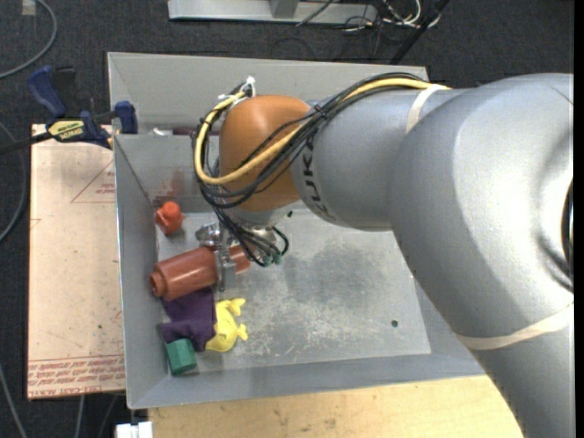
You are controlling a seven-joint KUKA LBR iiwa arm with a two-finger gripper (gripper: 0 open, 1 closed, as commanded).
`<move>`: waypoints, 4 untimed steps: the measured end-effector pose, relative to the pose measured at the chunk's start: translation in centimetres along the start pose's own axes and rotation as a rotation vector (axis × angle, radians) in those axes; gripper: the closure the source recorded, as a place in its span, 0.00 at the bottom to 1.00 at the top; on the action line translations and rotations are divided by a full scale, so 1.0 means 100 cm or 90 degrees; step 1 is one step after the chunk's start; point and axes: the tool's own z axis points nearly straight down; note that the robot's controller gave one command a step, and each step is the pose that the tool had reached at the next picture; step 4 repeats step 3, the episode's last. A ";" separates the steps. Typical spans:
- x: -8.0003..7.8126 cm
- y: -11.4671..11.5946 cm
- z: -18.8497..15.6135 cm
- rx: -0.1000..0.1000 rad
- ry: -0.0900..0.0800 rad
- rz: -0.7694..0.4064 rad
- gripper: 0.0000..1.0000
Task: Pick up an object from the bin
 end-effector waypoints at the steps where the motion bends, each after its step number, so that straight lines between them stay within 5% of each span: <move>1: 0.000 0.000 0.000 0.000 0.000 0.000 1.00; 2: -0.002 0.001 -0.051 -0.001 0.003 0.014 1.00; 3: -0.011 -0.012 -0.187 0.000 -0.003 -0.015 1.00; 4: -0.011 -0.012 -0.187 0.000 -0.003 -0.015 1.00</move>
Offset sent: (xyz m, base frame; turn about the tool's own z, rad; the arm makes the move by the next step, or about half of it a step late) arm 0.0032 0.0014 0.0753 0.0324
